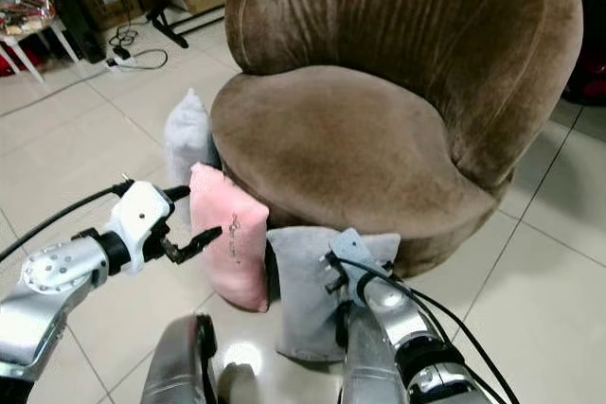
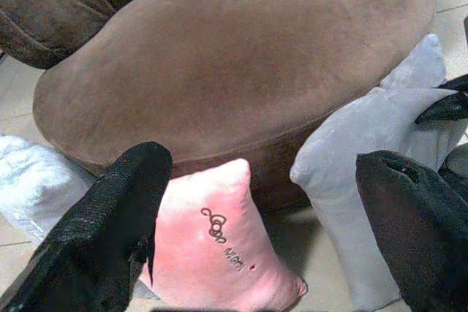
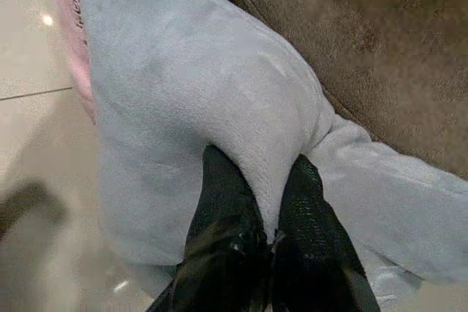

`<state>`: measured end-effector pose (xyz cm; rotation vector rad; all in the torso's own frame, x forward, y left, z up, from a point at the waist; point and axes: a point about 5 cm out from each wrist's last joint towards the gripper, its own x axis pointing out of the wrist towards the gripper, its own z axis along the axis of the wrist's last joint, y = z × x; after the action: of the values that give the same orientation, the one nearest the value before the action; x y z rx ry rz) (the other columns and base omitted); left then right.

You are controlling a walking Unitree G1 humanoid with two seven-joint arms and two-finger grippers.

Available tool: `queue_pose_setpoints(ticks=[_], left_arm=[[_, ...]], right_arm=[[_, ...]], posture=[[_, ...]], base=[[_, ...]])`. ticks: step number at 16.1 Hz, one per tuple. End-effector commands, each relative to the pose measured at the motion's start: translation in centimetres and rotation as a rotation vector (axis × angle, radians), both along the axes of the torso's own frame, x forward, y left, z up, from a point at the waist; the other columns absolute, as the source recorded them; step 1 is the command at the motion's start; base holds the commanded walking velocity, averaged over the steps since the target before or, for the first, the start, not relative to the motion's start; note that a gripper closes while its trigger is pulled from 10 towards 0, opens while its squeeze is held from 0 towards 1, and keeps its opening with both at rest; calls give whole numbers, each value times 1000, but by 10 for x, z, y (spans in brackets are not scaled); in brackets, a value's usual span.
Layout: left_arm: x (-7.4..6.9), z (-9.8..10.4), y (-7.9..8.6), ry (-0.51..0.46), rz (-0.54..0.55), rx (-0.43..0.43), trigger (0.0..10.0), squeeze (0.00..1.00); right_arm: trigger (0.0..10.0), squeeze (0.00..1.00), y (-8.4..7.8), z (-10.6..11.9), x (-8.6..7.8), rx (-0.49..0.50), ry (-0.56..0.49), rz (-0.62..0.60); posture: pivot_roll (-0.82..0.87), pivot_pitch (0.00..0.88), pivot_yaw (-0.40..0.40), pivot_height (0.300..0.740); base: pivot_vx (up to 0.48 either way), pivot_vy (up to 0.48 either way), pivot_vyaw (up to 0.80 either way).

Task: Move the pillow to the sofa from floor

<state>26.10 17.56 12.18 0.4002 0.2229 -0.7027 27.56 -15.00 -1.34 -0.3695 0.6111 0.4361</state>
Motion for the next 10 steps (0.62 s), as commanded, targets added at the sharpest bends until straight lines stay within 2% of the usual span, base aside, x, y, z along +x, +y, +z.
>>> queue_pose_setpoints(ticks=[1,7,10], left_arm=[[0,-1,2,4,-5,17,10000,0],[-3,-5,1,30,-39,32,10000,0],[-8,-7,0,39,-51,41,10000,0]], right_arm=[[10000,0,2,14,11,22,-72,10],[10000,0,-9,13,7,26,-67,-19],[10000,0,-9,17,-4,94,-93,18]], posture=[[-71,0,74,642],[-88,0,103,697],[-73,0,98,732]], base=[[0,0,0],[0,0,0],[0,0,0]])
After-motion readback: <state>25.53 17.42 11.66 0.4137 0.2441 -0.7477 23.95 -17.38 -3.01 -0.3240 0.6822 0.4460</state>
